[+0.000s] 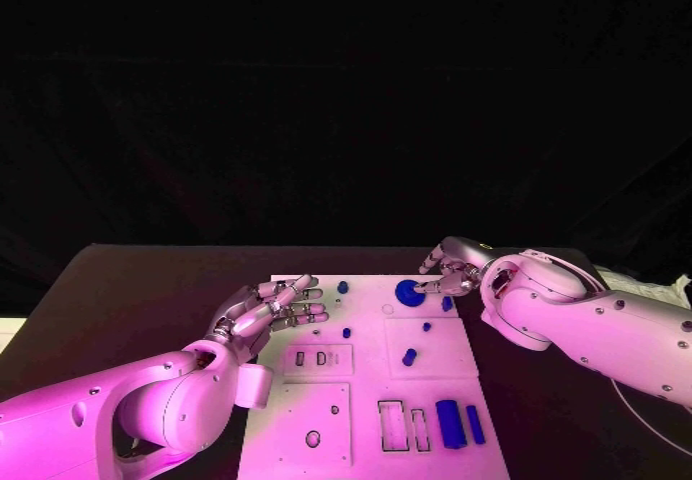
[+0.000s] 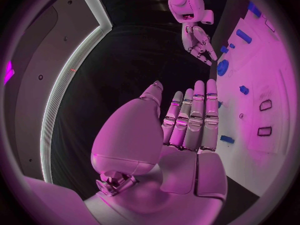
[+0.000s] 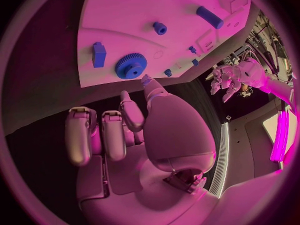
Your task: Assemble the parts on the task board
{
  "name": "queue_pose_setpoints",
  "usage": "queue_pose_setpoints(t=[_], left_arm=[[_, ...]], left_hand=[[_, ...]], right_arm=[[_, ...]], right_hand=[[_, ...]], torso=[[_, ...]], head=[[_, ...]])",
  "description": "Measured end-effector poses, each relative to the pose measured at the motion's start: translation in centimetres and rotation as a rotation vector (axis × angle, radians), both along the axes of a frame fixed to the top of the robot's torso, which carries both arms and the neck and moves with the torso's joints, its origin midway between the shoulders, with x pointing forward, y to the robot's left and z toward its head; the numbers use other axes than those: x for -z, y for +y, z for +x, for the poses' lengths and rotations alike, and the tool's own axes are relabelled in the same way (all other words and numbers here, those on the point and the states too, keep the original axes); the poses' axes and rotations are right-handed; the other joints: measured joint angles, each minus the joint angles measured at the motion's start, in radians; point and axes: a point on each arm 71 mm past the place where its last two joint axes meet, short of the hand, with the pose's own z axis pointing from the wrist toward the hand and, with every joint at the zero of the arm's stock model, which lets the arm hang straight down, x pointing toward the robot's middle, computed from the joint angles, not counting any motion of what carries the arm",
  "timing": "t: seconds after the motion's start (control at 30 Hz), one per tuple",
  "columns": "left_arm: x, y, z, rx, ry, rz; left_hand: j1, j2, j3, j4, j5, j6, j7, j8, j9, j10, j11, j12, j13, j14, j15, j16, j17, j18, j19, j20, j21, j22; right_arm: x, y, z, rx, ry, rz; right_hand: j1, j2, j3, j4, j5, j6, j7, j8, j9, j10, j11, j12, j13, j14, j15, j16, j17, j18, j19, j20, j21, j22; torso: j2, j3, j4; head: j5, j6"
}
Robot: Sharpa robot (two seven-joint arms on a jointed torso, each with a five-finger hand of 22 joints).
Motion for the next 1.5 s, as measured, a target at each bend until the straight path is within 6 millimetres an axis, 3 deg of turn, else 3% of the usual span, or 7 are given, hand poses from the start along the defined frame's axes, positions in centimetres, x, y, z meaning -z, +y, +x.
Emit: queue_pose_setpoints(t=[0.07, 1.0, 1.5], left_arm=[[0.0, 0.0, 0.0, 0.000, 0.000, 0.000], [0.0, -0.1, 0.0, 0.004, 0.002, -0.002], [0.0, 0.0, 0.0, 0.005, 0.003, -0.002]], left_hand=[[0.000, 0.000, 0.000, 0.000, 0.000, 0.000, 0.000, 0.000, 0.000, 0.000, 0.000, 0.000, 0.000, 0.000, 0.000, -0.004, 0.000, 0.000, 0.000, 0.000, 0.000, 0.000], [0.000, 0.000, 0.000, 0.000, 0.000, 0.000, 0.000, 0.000, 0.000, 0.000, 0.000, 0.000, 0.000, 0.000, 0.000, -0.004, 0.000, 0.000, 0.000, 0.000, 0.000, 0.000], [0.000, 0.000, 0.003, -0.003, 0.000, 0.000, 0.000, 0.000, 0.000, 0.000, 0.000, 0.000, 0.000, 0.000, 0.000, -0.004, 0.001, 0.000, 0.000, 0.000, 0.000, -0.001]], right_arm=[[0.2, 0.1, 0.1, 0.005, 0.010, -0.005], [1.8, 2.2, 0.8, -0.011, 0.041, -0.046], [1.8, 3.1, 0.5, -0.054, -0.039, -0.167]], right_hand=[[0.000, 0.000, -0.002, -0.002, 0.002, -0.001, 0.001, 0.000, 0.000, 0.002, 0.001, 0.000, 0.000, 0.000, 0.000, 0.000, 0.000, -0.015, 0.000, 0.000, 0.001, 0.000], [0.039, 0.028, -0.011, -0.005, 0.002, -0.001, 0.001, 0.019, 0.002, 0.017, 0.008, 0.003, 0.017, 0.000, 0.007, 0.020, 0.000, -0.015, 0.018, 0.004, 0.012, 0.000], [0.097, 0.036, 0.026, -0.055, -0.040, 0.028, -0.002, 0.034, 0.004, 0.016, 0.008, 0.003, 0.035, 0.000, 0.010, 0.026, -0.001, -0.015, 0.032, 0.004, 0.024, -0.001]], torso=[[0.000, -0.0003, 0.0002], [0.000, -0.0002, -0.0006], [0.000, 0.0001, -0.0003]], head=[[0.000, -0.002], [0.003, -0.013], [0.003, -0.017]])
